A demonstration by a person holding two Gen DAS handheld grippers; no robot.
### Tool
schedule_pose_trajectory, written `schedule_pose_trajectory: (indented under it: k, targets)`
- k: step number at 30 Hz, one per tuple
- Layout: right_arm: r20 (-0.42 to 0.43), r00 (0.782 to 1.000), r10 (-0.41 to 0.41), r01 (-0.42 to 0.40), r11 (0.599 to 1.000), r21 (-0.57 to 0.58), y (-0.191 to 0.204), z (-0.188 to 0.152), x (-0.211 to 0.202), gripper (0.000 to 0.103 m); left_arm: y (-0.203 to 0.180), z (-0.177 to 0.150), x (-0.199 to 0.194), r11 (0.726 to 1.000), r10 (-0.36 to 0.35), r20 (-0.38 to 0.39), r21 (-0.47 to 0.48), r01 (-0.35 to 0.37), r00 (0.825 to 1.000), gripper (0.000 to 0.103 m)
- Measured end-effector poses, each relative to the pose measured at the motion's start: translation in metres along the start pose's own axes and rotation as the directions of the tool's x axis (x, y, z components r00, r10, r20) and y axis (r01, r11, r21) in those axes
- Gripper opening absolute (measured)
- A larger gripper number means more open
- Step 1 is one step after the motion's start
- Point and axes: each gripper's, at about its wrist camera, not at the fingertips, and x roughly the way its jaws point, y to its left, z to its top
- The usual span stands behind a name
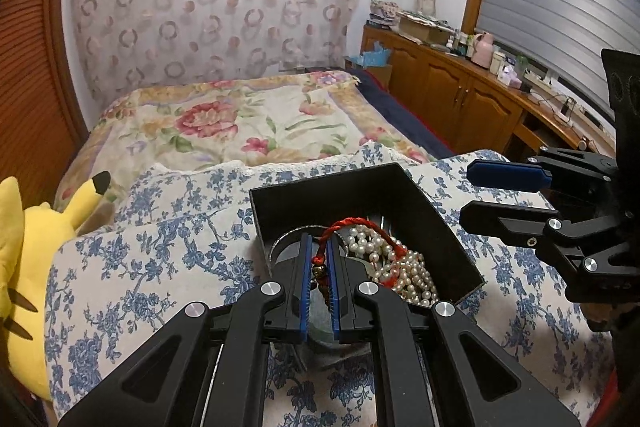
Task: Organize jewelry
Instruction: 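Lower the bracelet into the box and open the left tool while the right tool releases the pearls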
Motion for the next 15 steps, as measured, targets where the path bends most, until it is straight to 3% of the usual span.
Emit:
schedule_pose_trajectory:
  k: [2, 5, 6, 15]
  targets:
    - [-0.001, 1.0, -0.005, 0.005, 1.0, 0.004, -0.002, -0.001, -0.001, 0.046, 0.0, 0.0, 0.001, 1.0, 0.0, -0.001, -0.003, 0.0, 1.0, 0.011]
    - [-0.004, 1.0, -0.01, 0.01, 1.0, 0.009, -0.004, -0.004, -0.002, 0.047, 0.0, 0.0, 0.001, 1.0, 0.006, 0.006, -0.004, -0.006, 1.0, 0.033]
    - [-0.004, 1.0, -0.012, 0.012, 1.0, 0.01, -0.003, -0.004, -0.002, 0.047, -0.001, -0.001, -0.001, 1.0, 0.006, 0.009, -0.003, -0.006, 1.0, 0.036]
    - [-0.002, 1.0, -0.027, 0.027, 0.999, 0.022, 0.001, -0.016, -0.015, 0.047, -0.006, -0.013, -0.024, 1.0, 0.014, 0.029, 0.004, -0.014, 0.999, 0.044]
